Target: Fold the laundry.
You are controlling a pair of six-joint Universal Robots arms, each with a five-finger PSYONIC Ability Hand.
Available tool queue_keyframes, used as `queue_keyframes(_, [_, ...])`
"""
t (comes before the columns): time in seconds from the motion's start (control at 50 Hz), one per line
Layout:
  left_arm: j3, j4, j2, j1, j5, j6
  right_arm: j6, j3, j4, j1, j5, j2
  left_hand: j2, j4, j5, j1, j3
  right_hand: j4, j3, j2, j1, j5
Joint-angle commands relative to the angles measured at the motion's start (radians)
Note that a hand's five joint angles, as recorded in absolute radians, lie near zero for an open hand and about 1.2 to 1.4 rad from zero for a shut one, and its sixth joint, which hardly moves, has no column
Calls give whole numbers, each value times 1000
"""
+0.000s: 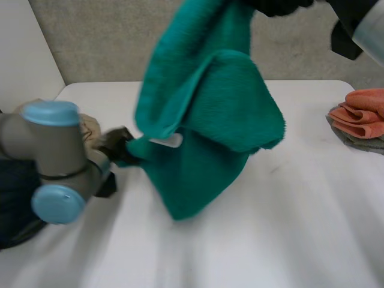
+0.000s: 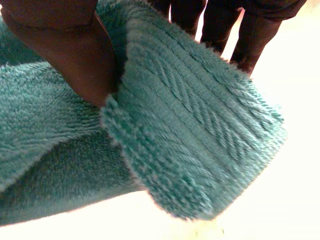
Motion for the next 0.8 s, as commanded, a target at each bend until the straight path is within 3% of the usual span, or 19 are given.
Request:
queue_keyframes(0.02, [-159, 117, 335, 168, 102, 106, -120, 68, 7, -217, -191, 101, 202, 198, 249, 217, 209, 195, 203, 219, 290, 268])
queue_keyframes(0.1, [-198, 137, 416, 188, 212, 178, -287, 109, 26, -268, -245, 187, 202, 198, 249, 217, 209, 195, 203, 219, 290, 268])
queue_keyframes(0.16, [-204, 125, 416, 184, 245, 213, -416, 142, 33, -277, -258, 249, 202, 198, 249, 217, 209, 195, 203, 219, 290, 268])
queue_keyframes(0.28, [-153, 114, 282, 148, 207, 321, -771, 183, 6, -250, -215, 443, 202, 198, 249, 217, 209, 195, 203, 219, 290, 268])
queue_keyframes(0.34, [-48, 146, 173, 138, 156, 379, -863, 124, -49, -231, -109, 537, 202, 198, 249, 217, 209, 195, 203, 219, 290, 268])
queue_keyframes(0.4, [90, 187, 108, 132, 96, 410, -811, 4, -194, -213, 44, 611, 202, 198, 249, 217, 209, 195, 203, 219, 290, 268])
queue_keyframes(0.5, [279, 307, 117, 115, 76, 391, -630, -104, -518, -202, 183, 626, 202, 198, 249, 217, 209, 195, 203, 219, 290, 268])
queue_keyframes(0.64, [353, 480, 165, 70, 79, 359, -328, -38, -940, -185, 164, 524, 202, 198, 249, 217, 209, 195, 203, 219, 290, 268])
queue_keyframes(0.72, [283, 432, 194, 72, 69, 368, -218, 36, -1016, -204, 132, 501, 202, 198, 249, 217, 209, 195, 203, 219, 290, 268])
queue_keyframes(0.8, [146, 378, 226, 72, 72, 371, -194, 122, -973, -244, 65, 502, 202, 198, 249, 217, 209, 195, 203, 219, 290, 268])
